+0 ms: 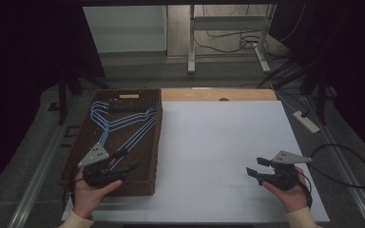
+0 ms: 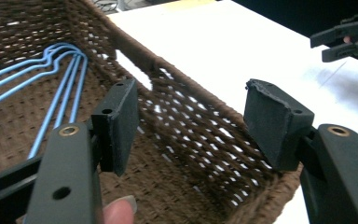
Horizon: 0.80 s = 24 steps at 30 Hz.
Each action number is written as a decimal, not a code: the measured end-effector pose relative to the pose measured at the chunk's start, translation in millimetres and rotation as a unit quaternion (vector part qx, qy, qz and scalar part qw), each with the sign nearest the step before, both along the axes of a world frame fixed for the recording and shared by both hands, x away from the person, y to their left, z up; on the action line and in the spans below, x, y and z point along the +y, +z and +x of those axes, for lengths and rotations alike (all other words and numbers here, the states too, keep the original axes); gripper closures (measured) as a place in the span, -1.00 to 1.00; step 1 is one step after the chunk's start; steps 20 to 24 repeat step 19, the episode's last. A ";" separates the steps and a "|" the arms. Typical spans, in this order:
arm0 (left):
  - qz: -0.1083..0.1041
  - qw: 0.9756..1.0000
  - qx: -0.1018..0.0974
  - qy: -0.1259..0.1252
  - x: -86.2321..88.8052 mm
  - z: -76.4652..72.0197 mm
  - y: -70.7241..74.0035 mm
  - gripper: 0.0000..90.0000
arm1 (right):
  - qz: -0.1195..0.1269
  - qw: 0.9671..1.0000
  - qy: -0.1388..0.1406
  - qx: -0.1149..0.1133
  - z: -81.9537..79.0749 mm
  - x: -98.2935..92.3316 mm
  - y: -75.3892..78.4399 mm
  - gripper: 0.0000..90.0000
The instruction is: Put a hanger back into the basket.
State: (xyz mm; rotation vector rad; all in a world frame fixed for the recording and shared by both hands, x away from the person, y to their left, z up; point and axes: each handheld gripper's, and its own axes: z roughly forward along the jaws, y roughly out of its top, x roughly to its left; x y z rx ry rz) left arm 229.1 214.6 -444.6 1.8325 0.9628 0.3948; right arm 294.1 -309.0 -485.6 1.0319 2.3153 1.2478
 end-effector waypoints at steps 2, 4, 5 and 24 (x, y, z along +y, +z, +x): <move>0.005 1.000 0.000 -0.002 -2.6 -0.6 -1.3 -0.19 | 0.001 1.000 0.001 0.000 -0.3 -0.5 0.2 -0.16; 0.014 1.000 0.001 -0.006 -9.4 -2.2 -5.4 -0.19 | 0.002 1.000 0.001 -0.001 -0.4 -1.1 0.2 -0.16; 0.013 1.000 0.002 -0.007 -10.1 -2.4 -6.0 -0.19 | 0.003 1.000 0.000 -0.002 -0.6 -1.2 0.3 -0.16; 0.009 1.000 0.003 -0.007 -6.7 -4.6 -9.1 -0.21 | 0.003 1.000 0.004 -0.005 -0.8 -0.6 1.4 -0.17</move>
